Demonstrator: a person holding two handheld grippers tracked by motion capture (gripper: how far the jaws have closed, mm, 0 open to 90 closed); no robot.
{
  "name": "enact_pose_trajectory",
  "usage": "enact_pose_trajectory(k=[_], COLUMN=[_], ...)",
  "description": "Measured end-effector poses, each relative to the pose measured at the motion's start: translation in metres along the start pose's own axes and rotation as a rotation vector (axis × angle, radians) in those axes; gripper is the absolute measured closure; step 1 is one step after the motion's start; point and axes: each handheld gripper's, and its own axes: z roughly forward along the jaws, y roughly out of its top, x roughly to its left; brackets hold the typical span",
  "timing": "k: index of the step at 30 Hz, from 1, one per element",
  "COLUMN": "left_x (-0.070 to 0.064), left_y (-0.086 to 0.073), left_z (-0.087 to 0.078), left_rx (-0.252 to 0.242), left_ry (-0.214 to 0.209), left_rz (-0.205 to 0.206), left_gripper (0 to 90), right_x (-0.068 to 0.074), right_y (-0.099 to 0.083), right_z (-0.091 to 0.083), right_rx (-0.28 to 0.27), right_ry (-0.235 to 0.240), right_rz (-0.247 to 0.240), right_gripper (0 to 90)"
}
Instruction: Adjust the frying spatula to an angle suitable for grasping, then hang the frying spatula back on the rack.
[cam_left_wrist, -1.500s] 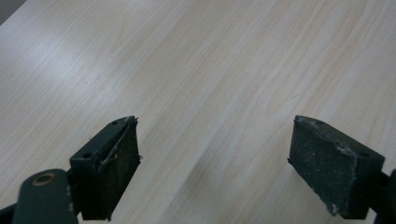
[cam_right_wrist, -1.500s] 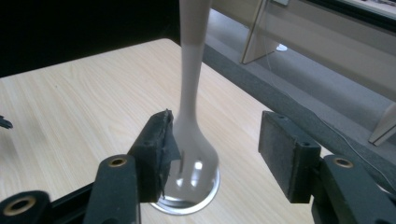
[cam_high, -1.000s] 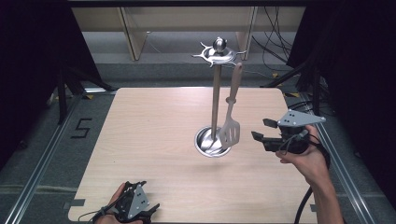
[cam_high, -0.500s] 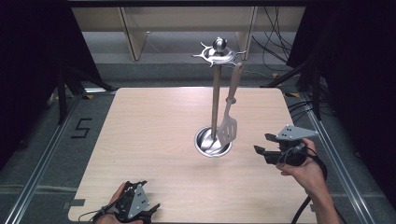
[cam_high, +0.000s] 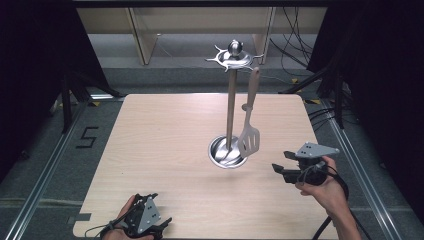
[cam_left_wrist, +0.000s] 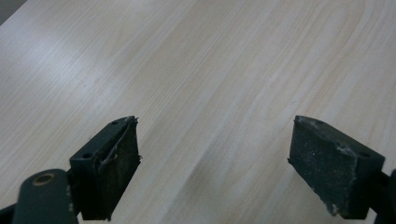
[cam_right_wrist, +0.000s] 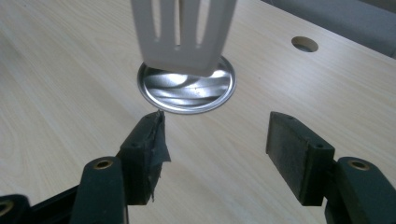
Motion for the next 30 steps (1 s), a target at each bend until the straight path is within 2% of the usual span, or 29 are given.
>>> enact_pose_trajectory(k=[1,2,4,6,7,8,9,10,13,14,15,18,19,20,21,22,23,24,25,28,29,30], left_x=[0.001,0.001,0.001,0.001,0.000,0.000,0.001,0.001,0.001,0.001,0.000,0.001,0.001,0.000,-0.001,-0.001,0.000,0.001,0.000,0.000,0.000,0.000], left_y=[0.000,0.000,0.000,0.000,0.000,0.000,0.000,0.000,0.000,0.000,0.000,0.000,-0.001,-0.002,-0.002,-0.001,-0.001,0.000,-0.001,-0.002,-0.002,-0.002], left_z=[-0.001,-0.002,-0.002,-0.001,0.001,-0.001,-0.003,-0.003,-0.002,-0.003,-0.002,-0.003,-0.002,-0.001,-0.001,-0.001,-0.002,-0.002,-0.002,-0.003,-0.004,-0.005], left_rx=[0.011,0.013,0.013,0.015,0.000,0.001,0.013,0.011,0.013,0.013,0.005,0.015,0.014,0.007,-0.002,-0.010,-0.009,-0.006,-0.009,0.017,0.015,0.013], left_ry=[-0.001,0.001,0.000,-0.005,0.008,0.016,0.000,-0.002,-0.001,0.004,0.015,-0.007,0.005,0.018,0.009,0.008,0.012,0.028,0.014,0.006,0.009,0.009], left_rz=[0.014,0.018,0.018,0.016,0.003,0.005,0.021,0.018,0.018,0.024,0.015,0.017,0.012,0.005,-0.005,-0.008,-0.004,0.004,-0.003,0.022,0.023,0.024], left_gripper=[15.2,15.2,15.2,15.2,15.2,15.2,15.2,15.2,15.2,15.2,15.2,15.1,15.2,15.2,15.2,15.2,15.3,15.1,15.0,15.2,15.3,15.3], right_x=[0.000,-0.001,0.002,0.003,0.005,0.007,0.009,0.009,0.013,0.013,0.014,0.016,0.015,0.018,0.015,0.015,0.018,0.018,0.015,0.019,0.017,0.020], right_y=[-0.001,-0.002,-0.003,-0.003,-0.004,-0.005,-0.006,-0.006,-0.008,-0.009,-0.010,-0.012,-0.013,-0.014,-0.014,-0.015,-0.016,-0.016,-0.016,-0.018,-0.018,-0.019], right_z=[0.000,0.002,0.003,0.004,0.004,0.005,0.006,0.008,0.011,0.013,0.013,0.014,0.015,0.015,0.016,0.016,0.015,0.015,0.015,0.013,0.014,0.013], right_rx=[-0.001,-0.032,-0.029,-0.034,-0.024,-0.023,-0.023,-0.027,-0.010,-0.010,-0.003,0.013,0.009,0.008,0.003,0.009,0.016,0.016,0.001,0.006,-0.005,0.007], right_ry=[0.006,0.002,0.017,0.017,0.023,0.026,0.028,0.030,0.035,0.042,0.037,0.053,0.053,0.049,0.057,0.057,0.046,0.052,0.044,0.054,0.060,0.076], right_rz=[-0.003,-0.035,-0.014,-0.029,-0.021,-0.019,-0.015,-0.032,-0.021,-0.037,-0.027,-0.016,-0.023,0.004,-0.027,-0.025,0.009,0.003,-0.032,0.006,-0.024,0.027], right_gripper=[37.9,37.3,36.0,34.9,34.9,34.9,34.9,34.8,34.5,34.4,34.2,34.2,34.2,34.2,34.2,34.1,34.0,34.1,34.0,33.8,33.6,33.6])
